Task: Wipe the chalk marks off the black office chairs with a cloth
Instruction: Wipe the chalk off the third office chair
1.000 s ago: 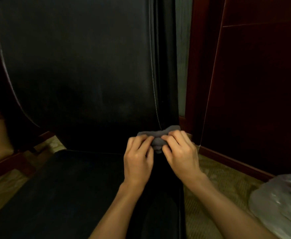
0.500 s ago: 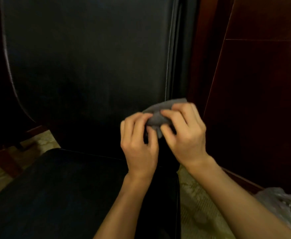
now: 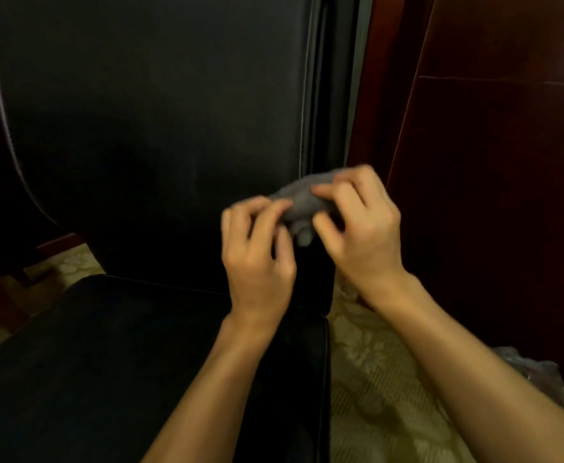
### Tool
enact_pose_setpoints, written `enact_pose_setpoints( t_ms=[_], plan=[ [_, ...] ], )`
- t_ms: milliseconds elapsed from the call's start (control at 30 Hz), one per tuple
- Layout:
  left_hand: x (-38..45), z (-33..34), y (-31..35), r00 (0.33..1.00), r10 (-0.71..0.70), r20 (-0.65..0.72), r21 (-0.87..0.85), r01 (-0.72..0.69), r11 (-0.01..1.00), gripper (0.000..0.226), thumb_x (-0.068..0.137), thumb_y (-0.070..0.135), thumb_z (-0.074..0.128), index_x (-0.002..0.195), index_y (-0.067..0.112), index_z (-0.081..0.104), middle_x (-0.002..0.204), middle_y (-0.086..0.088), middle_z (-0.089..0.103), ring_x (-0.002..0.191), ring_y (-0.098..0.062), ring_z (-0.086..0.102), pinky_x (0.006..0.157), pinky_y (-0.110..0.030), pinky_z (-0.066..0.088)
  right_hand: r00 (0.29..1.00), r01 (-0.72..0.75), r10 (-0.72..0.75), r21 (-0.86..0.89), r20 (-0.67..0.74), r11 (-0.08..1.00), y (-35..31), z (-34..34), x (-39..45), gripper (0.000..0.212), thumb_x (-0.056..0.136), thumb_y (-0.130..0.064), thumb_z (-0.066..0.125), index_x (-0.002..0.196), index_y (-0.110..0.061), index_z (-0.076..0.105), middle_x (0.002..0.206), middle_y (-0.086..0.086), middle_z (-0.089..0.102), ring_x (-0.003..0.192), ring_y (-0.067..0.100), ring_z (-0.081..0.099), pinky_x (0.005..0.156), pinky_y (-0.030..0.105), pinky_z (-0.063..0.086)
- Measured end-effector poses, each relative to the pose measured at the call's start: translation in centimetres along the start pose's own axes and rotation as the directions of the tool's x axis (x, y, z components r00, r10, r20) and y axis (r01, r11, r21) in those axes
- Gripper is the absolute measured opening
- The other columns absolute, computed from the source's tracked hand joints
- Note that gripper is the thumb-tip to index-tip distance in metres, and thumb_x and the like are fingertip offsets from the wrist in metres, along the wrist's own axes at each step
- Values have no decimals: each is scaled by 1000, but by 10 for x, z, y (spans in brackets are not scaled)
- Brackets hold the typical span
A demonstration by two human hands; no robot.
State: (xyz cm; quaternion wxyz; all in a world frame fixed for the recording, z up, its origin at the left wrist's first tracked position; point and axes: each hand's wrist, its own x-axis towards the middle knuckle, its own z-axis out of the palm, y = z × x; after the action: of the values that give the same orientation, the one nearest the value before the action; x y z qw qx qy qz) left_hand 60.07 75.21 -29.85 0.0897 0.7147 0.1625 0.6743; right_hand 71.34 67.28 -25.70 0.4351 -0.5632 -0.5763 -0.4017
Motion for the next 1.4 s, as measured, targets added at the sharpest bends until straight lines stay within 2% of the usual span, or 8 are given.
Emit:
enact_pose_setpoints(
  t_ms=[300,400,500,700,1000,1167,1267,1400],
  plan=[
    [-18,10,-17,981,68,184,54,-79,995,25,88,0,57,108,-3,72,102,-19,63,96,-27,55,89,-24,44,969,-213,232,190,-82,958,18,49,-54,19,84,-7,54,102,-8,48,96,23,57,92,26,55,79,29,46],
    [-52,6,-35,908,29,418,84,-71,994,22,87,6,60,105,4,72,99,-10,63,91,-22,58,80,-28,51,961,-273,266,106,75,956,25,59,-101,13,84,-10,54,96,-7,50,92,20,55,86,32,56,74,40,51],
    [-85,2,-53,785,-218,580,164,150,975,24,87,4,67,109,10,73,101,-1,63,92,-16,62,78,-41,58,901,-333,336,-61,274,941,25,63,-147,11,82,-8,62,91,-5,57,90,12,52,83,31,57,65,43,50],
    [-76,10,-59,869,-194,455,164,132,978,26,85,-2,67,109,3,72,101,-7,65,94,-17,59,80,-27,52,922,-285,298,-88,248,955,17,66,-137,20,79,1,71,98,-2,66,92,14,58,86,28,58,70,36,51],
    [-92,22,-94,794,-260,550,230,155,961,32,86,-1,64,117,8,64,110,-6,60,97,-18,55,82,-28,49,825,-333,391,-208,409,920,15,100,-127,31,69,2,78,95,-2,62,92,18,61,82,36,63,62,40,54],
    [-78,18,-111,734,-408,543,437,168,883,23,85,1,63,107,7,64,108,-12,60,96,-29,54,80,-40,49,560,-349,458,-305,690,886,7,128,-103,25,94,-15,59,119,-10,57,122,13,57,114,31,56,87,39,47],
    [-72,-5,-110,740,-473,479,458,250,853,20,88,7,62,108,10,64,108,-10,59,101,-25,50,85,-36,46,571,-354,380,-200,727,914,0,126,-83,21,91,-19,59,111,-16,57,118,7,57,114,28,54,90,39,43],
    [-59,-58,-93,746,-590,309,254,533,807,22,89,8,62,108,19,63,112,-2,51,103,-14,52,87,-16,41,614,-508,238,146,752,849,-20,114,-58,19,83,-10,64,98,-20,56,101,3,55,100,23,54,80,33,40]
  ],
)
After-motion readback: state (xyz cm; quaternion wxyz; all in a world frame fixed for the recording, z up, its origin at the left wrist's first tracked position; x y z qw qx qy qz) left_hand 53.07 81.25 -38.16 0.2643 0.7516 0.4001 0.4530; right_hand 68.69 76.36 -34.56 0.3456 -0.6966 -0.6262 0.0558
